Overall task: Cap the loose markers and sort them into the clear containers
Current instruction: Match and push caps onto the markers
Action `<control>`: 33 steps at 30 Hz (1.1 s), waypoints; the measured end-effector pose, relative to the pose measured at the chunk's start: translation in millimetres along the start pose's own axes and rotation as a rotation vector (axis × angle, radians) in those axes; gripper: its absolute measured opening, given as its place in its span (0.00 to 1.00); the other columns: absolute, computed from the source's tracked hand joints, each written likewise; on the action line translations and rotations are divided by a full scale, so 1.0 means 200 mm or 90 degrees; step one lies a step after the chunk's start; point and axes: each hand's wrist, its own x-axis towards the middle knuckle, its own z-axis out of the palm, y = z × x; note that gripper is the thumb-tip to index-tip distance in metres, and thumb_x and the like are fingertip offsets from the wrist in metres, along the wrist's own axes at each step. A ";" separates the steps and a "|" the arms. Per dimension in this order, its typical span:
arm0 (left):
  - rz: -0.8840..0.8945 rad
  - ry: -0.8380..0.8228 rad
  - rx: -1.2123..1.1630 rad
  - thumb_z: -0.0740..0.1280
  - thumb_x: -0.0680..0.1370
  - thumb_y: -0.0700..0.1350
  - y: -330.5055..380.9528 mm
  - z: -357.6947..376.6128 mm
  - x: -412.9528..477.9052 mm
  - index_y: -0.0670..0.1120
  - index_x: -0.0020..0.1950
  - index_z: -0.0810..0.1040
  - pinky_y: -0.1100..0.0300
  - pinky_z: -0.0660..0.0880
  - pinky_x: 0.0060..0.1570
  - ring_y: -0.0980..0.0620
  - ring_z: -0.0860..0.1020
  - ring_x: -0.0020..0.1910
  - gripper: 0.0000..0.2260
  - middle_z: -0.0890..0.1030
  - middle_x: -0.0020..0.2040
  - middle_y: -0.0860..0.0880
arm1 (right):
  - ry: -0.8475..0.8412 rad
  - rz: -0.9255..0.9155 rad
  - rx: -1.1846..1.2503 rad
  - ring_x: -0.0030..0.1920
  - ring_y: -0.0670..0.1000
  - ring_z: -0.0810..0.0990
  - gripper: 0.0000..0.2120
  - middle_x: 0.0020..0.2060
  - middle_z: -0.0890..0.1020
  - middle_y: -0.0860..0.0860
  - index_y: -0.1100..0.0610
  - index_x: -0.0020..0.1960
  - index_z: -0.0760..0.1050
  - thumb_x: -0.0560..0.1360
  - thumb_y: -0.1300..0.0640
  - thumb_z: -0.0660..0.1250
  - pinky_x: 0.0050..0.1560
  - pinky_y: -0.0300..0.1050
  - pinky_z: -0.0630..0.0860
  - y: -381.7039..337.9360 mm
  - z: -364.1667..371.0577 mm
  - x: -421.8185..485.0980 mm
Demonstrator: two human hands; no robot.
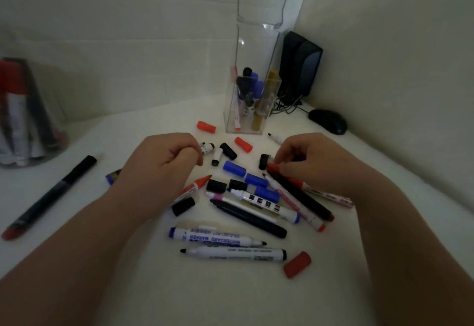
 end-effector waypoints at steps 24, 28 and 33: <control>-0.095 0.237 -0.018 0.58 0.75 0.43 -0.08 -0.19 0.09 0.48 0.40 0.81 0.59 0.66 0.28 0.48 0.72 0.29 0.13 0.78 0.32 0.47 | 0.145 0.103 0.242 0.35 0.56 0.77 0.16 0.39 0.84 0.58 0.55 0.44 0.82 0.73 0.71 0.60 0.39 0.54 0.75 0.37 -0.11 0.08; -0.176 0.151 0.034 0.57 0.77 0.43 -0.14 -0.28 0.10 0.50 0.43 0.83 0.57 0.73 0.34 0.51 0.77 0.31 0.14 0.82 0.36 0.51 | 0.170 0.088 0.167 0.37 0.60 0.80 0.16 0.35 0.85 0.47 0.42 0.43 0.83 0.69 0.61 0.63 0.46 0.60 0.80 0.34 -0.05 0.09; -0.212 0.092 0.038 0.58 0.79 0.40 -0.17 -0.32 0.10 0.50 0.44 0.83 0.60 0.73 0.34 0.55 0.78 0.33 0.15 0.84 0.38 0.51 | 0.152 0.034 0.150 0.30 0.58 0.77 0.18 0.34 0.84 0.47 0.40 0.44 0.82 0.61 0.53 0.58 0.35 0.49 0.77 0.36 -0.01 0.10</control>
